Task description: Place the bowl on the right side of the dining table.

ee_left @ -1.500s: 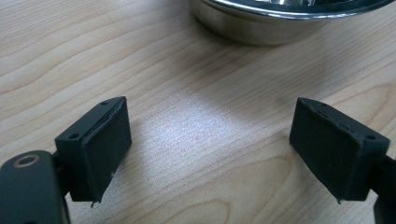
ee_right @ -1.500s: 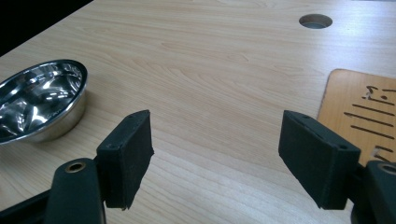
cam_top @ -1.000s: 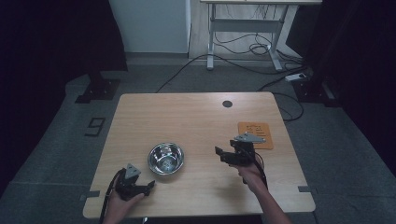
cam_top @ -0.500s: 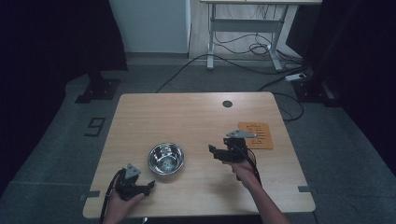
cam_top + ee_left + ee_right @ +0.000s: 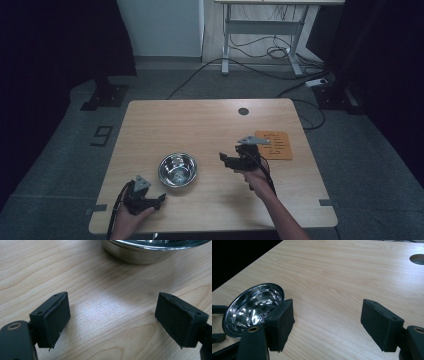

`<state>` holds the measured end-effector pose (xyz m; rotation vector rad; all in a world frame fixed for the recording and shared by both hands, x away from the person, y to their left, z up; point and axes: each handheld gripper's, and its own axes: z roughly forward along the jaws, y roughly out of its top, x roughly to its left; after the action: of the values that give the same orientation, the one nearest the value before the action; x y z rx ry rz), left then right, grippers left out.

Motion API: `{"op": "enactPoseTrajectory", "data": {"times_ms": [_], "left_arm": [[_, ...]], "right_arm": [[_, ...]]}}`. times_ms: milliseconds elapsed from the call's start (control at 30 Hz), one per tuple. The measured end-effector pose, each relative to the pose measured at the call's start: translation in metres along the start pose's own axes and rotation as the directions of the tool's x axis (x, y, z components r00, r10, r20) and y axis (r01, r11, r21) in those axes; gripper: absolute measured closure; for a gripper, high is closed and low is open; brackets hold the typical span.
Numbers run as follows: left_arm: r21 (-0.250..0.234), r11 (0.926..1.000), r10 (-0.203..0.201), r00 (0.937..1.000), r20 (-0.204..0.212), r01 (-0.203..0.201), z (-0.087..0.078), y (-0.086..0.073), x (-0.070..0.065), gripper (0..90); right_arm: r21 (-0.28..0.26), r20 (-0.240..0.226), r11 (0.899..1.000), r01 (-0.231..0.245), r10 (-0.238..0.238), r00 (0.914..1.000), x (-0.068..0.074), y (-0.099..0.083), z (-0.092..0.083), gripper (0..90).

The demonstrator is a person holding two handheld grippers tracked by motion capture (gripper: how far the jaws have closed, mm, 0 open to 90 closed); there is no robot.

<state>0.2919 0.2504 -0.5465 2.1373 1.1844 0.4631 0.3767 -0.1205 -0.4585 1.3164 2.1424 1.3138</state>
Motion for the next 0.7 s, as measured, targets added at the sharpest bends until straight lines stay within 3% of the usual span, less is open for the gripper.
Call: {"op": "enactPoseTrajectory", "data": {"times_ms": [700], "left_arm": [[-0.002,1.0,-0.001,1.0,0.0,0.001,0.0,0.0,0.0,12.4]], "right_arm": [[0.038,-0.037,0.999,0.037,-0.036,0.9987,0.024,0.006,0.026,26.5]]}}
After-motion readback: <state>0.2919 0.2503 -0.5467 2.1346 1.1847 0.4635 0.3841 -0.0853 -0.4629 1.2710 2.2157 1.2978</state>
